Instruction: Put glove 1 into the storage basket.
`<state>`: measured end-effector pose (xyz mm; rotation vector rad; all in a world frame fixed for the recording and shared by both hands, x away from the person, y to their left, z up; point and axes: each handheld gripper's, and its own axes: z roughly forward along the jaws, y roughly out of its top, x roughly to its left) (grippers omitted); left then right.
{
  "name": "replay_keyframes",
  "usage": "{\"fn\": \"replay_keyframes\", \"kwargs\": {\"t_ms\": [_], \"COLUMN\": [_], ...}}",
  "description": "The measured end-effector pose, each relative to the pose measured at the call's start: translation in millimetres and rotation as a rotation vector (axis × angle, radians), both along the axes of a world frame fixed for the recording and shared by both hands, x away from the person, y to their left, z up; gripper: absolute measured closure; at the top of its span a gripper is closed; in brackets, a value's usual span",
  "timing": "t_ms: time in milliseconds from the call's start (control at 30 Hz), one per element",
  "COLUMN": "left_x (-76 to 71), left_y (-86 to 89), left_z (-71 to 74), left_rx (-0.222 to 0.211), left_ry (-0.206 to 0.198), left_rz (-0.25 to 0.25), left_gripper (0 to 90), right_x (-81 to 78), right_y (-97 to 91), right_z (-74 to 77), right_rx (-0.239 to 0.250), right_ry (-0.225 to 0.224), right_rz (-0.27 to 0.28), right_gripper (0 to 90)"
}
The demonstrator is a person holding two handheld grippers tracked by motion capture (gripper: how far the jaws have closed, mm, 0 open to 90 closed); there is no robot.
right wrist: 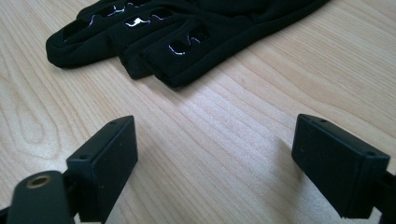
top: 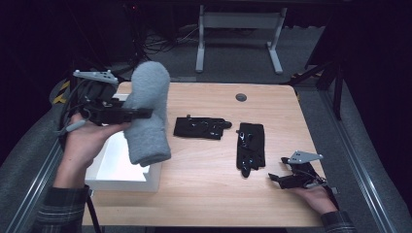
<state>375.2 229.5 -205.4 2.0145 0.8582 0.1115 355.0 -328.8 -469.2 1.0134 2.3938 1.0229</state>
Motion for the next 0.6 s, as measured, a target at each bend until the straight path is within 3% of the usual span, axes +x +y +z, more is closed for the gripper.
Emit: {"fn": "replay_keyframes", "kwargs": {"t_ms": [167, 233, 333, 433, 467, 600], "left_x": [3.8, 4.6, 11.4, 17.6, 17.6, 29.0], "left_y": [29.4, 33.4, 53.4, 59.4, 59.4, 58.8], "left_z": [-17.3, -20.6, -39.9, -57.8, -57.8, -87.3], "left_rx": [0.036, 0.037, 0.049, 0.075, 0.075, 0.12], "left_ry": [0.031, 0.04, 0.056, 0.068, 0.068, 0.101], "left_rz": [0.056, 0.066, 0.097, 0.114, 0.114, 0.12], "left_gripper": [67.7, 67.7, 67.7, 67.7, 67.7, 67.6], "right_x": [0.1, 0.1, 0.1, 0.1, 0.1, 0.2], "right_y": [0.0, 0.0, 0.0, 0.0, 0.0, 0.1], "right_z": [0.0, 0.0, 0.0, 0.0, 0.0, 0.0], "right_rx": [0.0, -0.001, 0.0, 0.0, 0.0, 0.0], "right_ry": [0.0, 0.0, 0.0, 0.0, 0.0, 0.001], "right_rz": [-0.001, -0.001, 0.0, 0.0, 0.0, -0.001], "right_gripper": [14.3, 14.2, 14.2, 14.2, 14.2, 14.0]}}
